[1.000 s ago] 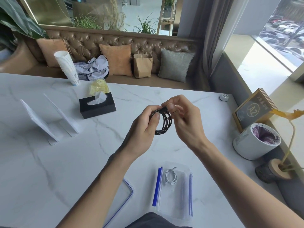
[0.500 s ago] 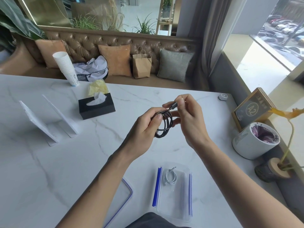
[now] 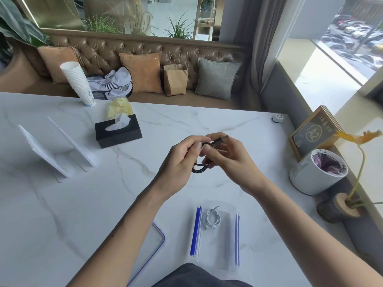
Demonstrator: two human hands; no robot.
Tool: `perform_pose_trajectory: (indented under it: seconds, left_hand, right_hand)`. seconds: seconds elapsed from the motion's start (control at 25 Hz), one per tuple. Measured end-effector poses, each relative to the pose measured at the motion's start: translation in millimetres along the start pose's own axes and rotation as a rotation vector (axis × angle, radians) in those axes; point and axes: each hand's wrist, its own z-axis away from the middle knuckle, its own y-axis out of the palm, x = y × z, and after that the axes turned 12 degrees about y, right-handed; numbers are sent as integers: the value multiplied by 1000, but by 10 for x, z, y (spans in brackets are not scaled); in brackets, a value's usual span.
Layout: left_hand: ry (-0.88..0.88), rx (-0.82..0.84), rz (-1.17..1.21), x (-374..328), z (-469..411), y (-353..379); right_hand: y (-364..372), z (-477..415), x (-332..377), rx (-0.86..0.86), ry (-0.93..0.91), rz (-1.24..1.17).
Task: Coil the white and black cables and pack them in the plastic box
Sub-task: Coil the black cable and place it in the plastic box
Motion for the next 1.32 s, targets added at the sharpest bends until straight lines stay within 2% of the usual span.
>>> perform_pose_trajectory:
  seconds: [0.08,0.2,0.4,0.6,0.84,1.04,1.32]
  left_hand:
    - [-24,-15,-26,72,12,32]
    - [-63,29,-225,176,24,72]
    - [88,91,-463,176,-2,43]
    - [40,103,-397,199,40,86]
    - [25,104,-430,255,80,191]
    - [5,105,-416,363,136,316]
    - [-229,147,-261,758,386,577]
  right_hand:
    - [-23,4,-30,-46,33,-32]
    - [-34,5,-75,-94,44,-49]
    - [-2,30,-120,-174,2,-78]
    - [17,64,-179,-224,-37,-91]
    - [76,180,-341,-318,-16,-115]
    - [62,241,-478,-345,68,-159]
    - [-45,328,-910,-271,297,-91]
